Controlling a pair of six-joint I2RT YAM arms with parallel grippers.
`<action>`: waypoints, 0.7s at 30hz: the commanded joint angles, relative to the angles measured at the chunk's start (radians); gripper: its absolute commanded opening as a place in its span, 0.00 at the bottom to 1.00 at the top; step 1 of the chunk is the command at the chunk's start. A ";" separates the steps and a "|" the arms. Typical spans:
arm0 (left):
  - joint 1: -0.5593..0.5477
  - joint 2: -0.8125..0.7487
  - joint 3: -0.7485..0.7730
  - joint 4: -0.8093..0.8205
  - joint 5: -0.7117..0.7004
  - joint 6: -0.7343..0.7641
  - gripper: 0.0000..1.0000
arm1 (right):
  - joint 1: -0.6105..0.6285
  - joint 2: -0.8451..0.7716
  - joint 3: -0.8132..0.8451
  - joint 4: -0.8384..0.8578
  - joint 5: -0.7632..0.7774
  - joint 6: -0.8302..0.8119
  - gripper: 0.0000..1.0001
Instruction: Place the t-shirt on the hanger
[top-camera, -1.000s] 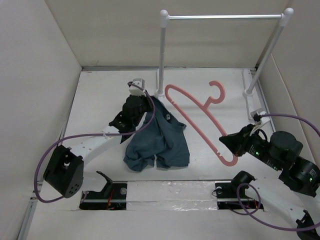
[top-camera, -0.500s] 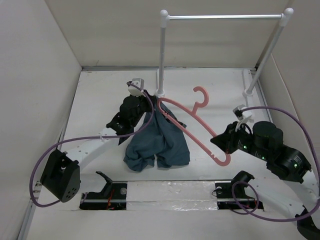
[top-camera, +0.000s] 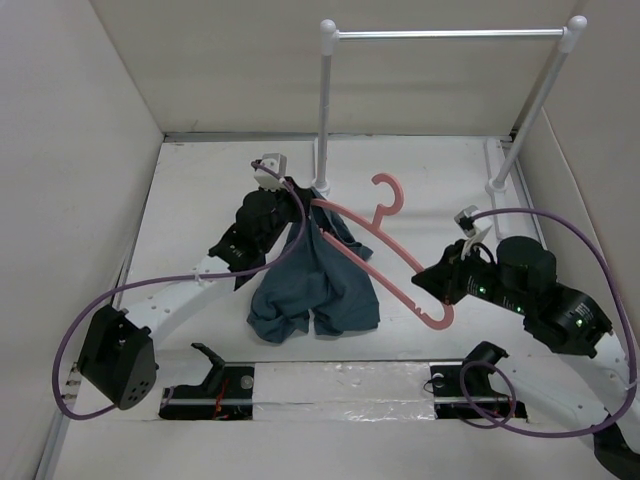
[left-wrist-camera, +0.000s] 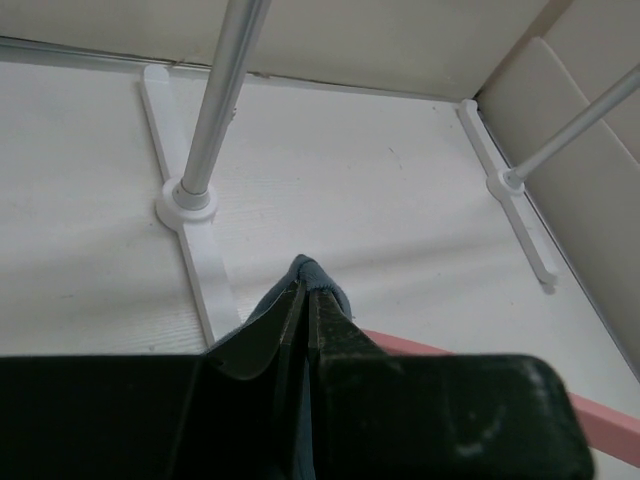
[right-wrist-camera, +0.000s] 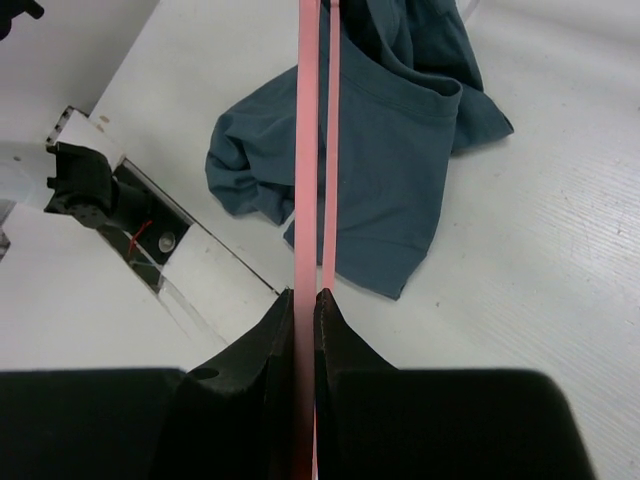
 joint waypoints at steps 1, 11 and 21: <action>-0.038 -0.044 0.046 0.044 0.016 -0.008 0.00 | 0.009 0.018 -0.027 0.127 -0.018 -0.014 0.00; -0.049 -0.233 -0.032 0.022 0.139 -0.077 0.00 | 0.051 0.206 -0.109 0.566 0.076 0.023 0.00; -0.049 -0.370 -0.043 -0.016 0.193 -0.114 0.00 | 0.319 0.521 -0.054 0.940 0.444 0.055 0.00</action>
